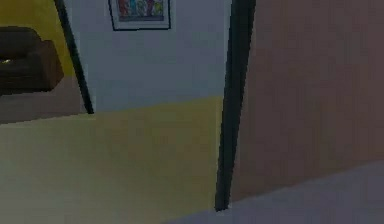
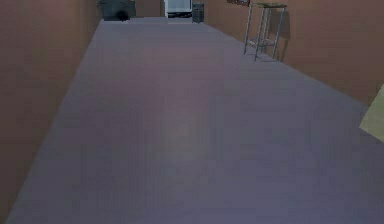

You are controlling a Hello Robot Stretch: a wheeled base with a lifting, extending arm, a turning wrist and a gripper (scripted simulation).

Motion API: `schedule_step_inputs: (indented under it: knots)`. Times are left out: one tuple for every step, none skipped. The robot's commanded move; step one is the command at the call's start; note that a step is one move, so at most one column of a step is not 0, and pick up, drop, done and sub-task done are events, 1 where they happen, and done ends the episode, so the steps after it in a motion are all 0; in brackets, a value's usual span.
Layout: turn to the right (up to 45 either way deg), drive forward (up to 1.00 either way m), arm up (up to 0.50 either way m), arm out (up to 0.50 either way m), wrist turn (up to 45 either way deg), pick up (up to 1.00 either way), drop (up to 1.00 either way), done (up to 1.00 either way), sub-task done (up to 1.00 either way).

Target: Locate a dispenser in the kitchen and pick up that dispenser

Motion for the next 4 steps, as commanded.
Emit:
schedule_step_inputs:
  knots:
    - [0.0,0.05,0.0,0.0,0.0,0.0,0.0,0.0,0.0]
    - [-45.0,0.0,0.0,0.0,0.0,0.0,0.0,0.0,0.0]
    - [-18.0,0.0,0.0,0.0,0.0,0.0,0.0,0.0,0.0]
    - [0.0,0.1,0.0,0.0,0.0,0.0,0.0,0.0,0.0]
